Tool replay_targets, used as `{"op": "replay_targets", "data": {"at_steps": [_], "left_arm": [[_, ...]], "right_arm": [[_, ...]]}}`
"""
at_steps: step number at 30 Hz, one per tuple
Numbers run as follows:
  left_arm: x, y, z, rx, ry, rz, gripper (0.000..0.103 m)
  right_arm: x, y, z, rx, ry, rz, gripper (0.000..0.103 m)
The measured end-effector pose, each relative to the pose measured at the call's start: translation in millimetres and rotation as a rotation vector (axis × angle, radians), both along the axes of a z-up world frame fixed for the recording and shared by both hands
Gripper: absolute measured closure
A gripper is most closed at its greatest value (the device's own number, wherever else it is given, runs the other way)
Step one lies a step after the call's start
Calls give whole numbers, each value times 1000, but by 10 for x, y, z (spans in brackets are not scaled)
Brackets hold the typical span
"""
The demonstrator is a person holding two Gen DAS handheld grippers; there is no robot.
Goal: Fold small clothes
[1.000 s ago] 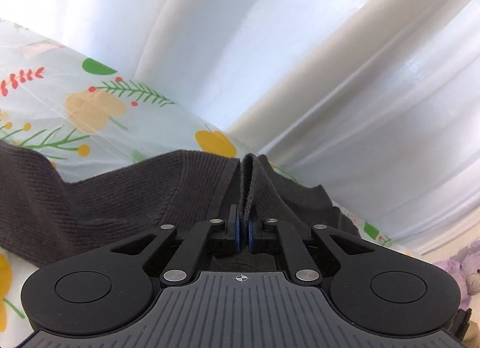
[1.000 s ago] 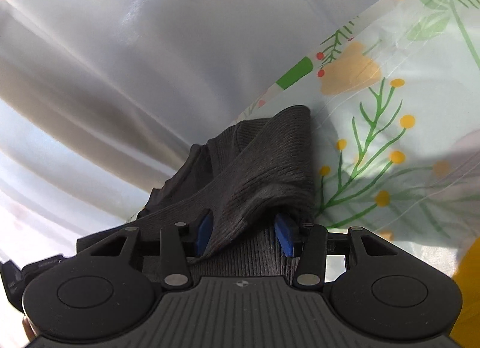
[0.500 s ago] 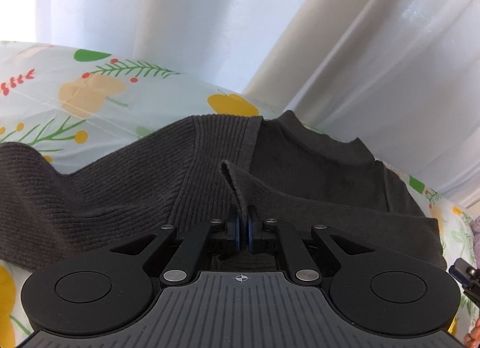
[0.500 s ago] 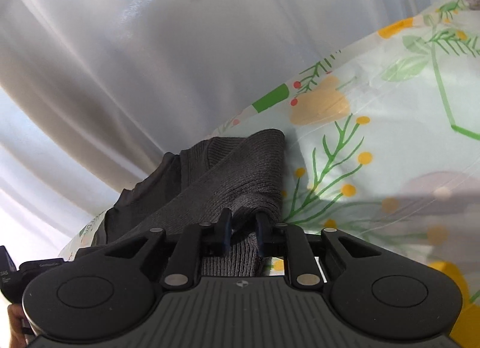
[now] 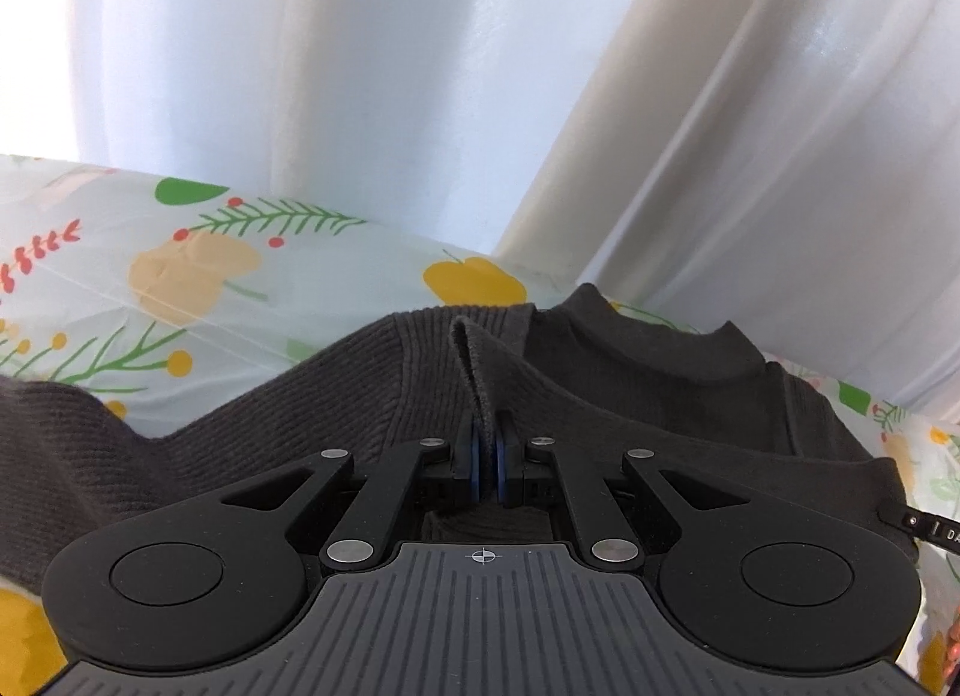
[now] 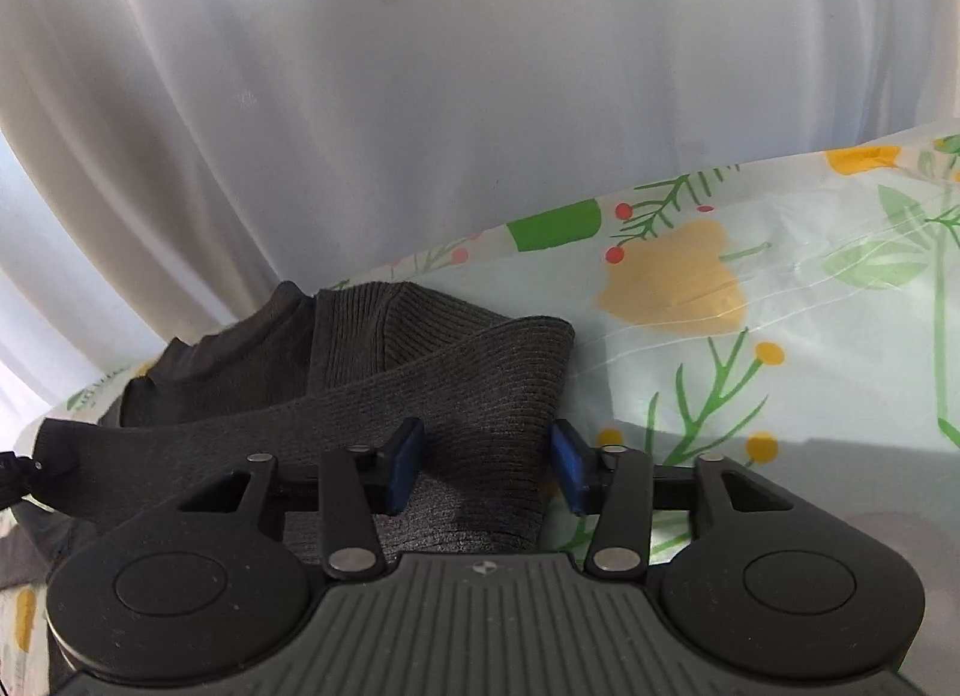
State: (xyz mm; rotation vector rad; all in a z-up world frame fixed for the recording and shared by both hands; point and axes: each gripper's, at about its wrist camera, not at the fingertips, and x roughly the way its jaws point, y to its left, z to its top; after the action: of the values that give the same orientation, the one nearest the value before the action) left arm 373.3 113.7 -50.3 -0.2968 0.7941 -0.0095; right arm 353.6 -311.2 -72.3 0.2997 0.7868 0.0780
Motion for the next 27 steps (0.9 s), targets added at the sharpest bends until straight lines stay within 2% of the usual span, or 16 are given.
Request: {"op": "replay_targets", "data": {"at_steps": [2, 4, 7, 10, 14, 17, 21, 22, 23, 24, 26, 27], "left_arm": [[12, 14, -5, -4, -10, 4, 97], [19, 5, -17, 8, -24, 9, 97], [74, -35, -93, 76, -16, 22, 97], [100, -48, -175, 107, 6, 23, 97], [54, -48, -167, 125, -21, 27, 97], [22, -68, -112, 155, -57, 39, 97], [55, -89, -189, 193, -36, 50, 95], [67, -76, -241, 194, -18, 59, 88], [39, -56, -259, 187, -38, 62, 87], [17, -29, -253, 179, -35, 58, 80], [-80, 89, -179, 134, -18, 93, 59], [-177, 198, -124, 96, -25, 143, 40]], "right_arm": [[-15, 48, 40, -39, -42, 13, 93], [-46, 61, 86, -59, -90, -7, 94], [-36, 91, 55, -86, -109, -47, 94], [-7, 154, -24, -136, -92, -57, 91], [-63, 241, 26, -211, -98, -44, 88], [-175, 305, 117, -244, -144, -43, 83], [-302, 473, 169, -263, -195, 21, 83], [-302, 516, 151, -253, -183, 44, 83], [-291, 555, 116, -236, -159, 67, 83], [-274, 580, 78, -224, -136, 77, 83], [-255, 627, 26, -226, -109, 85, 83], [-271, 644, 40, -233, -116, 86, 83]]}}
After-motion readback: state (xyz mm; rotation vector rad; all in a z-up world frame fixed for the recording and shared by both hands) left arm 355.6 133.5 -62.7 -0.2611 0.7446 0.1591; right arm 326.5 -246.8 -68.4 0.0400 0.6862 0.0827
